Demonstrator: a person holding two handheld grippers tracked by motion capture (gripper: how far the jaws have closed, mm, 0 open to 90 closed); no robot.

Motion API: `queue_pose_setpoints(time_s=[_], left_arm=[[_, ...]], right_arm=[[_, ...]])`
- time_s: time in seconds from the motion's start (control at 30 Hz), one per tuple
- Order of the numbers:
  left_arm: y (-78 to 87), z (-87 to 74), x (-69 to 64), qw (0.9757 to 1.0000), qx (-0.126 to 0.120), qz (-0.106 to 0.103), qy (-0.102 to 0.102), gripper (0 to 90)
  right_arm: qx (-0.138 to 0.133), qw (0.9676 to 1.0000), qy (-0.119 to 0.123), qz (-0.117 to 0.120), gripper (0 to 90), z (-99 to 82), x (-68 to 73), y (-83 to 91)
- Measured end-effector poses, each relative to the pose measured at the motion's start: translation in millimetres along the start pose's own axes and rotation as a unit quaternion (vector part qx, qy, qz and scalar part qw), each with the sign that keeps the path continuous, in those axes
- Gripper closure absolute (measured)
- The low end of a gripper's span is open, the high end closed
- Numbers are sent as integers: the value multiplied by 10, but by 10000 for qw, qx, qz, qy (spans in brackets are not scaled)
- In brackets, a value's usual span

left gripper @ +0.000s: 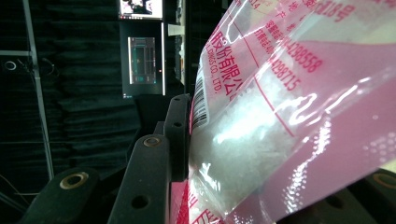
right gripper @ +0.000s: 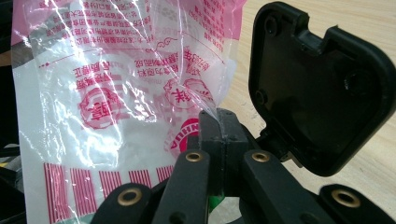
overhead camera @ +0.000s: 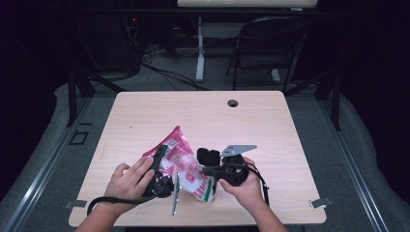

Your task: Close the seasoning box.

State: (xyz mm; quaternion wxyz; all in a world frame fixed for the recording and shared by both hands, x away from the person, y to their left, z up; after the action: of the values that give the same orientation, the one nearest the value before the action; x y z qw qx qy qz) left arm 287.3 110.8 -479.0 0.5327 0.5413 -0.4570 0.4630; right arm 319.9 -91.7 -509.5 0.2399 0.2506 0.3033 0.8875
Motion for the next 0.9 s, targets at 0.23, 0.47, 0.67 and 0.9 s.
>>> queue_pose_setpoints(time_s=[0.23,0.47,0.67,0.9], left_arm=[[-8,-18,-38,10000,38,-68,48,699],[-19,-32,-81,9998,57,-121,156,705],[-25,-56,-100,9997,73,-170,177,706],[-38,-81,-146,9990,102,-290,311,709]], right_arm=[[-1,10000,7,-6,900,0,-1,1],[-3,10000,7,-23,900,0,-3,4],[-21,10000,0,-21,900,3,1,2],[-16,10000,11,-24,900,5,6,0]])
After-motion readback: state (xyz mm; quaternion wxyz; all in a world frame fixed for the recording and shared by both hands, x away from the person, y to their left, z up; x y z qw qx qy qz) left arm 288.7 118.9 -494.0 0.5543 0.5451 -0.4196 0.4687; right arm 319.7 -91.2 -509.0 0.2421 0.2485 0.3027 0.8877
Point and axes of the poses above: each handheld gripper's, and its own axes: y roughly backward along the jaws, z roughly out of its top, x roughly to its left, the point moved 4 cm from there along -y, roughly forward along the jaws, and after that the axes turned 8 degrees about x, right-handed, at the moved point
